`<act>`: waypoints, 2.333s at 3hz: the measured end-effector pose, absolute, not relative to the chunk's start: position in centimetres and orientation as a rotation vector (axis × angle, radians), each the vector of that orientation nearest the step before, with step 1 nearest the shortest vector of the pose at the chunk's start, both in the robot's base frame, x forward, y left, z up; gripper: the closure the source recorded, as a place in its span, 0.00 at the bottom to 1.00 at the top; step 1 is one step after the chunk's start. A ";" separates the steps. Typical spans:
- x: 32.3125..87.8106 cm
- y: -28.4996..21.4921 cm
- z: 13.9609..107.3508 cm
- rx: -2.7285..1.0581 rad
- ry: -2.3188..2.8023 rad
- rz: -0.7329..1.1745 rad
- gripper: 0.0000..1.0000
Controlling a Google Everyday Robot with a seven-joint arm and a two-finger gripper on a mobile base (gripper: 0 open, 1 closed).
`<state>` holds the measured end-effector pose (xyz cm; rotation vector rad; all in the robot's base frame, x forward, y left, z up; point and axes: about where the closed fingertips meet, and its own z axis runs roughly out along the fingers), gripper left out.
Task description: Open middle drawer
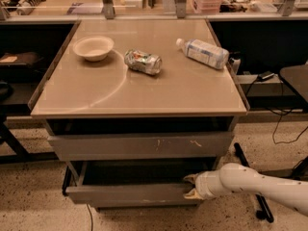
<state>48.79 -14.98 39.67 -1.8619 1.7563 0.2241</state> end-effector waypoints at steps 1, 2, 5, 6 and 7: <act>48.8 -15.0 39.7 -1.862 1.756 0.224 0.82; 48.6 -15.0 39.8 -1.860 1.748 0.236 0.59; 46.4 -14.8 39.5 -1.831 1.746 0.298 1.00; 46.3 -14.7 39.9 -1.831 1.746 0.299 1.00; 45.4 -14.9 39.7 -1.817 1.751 0.312 1.00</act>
Offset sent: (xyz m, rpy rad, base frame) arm -0.0028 -0.0018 0.0041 0.0209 -0.0022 0.0107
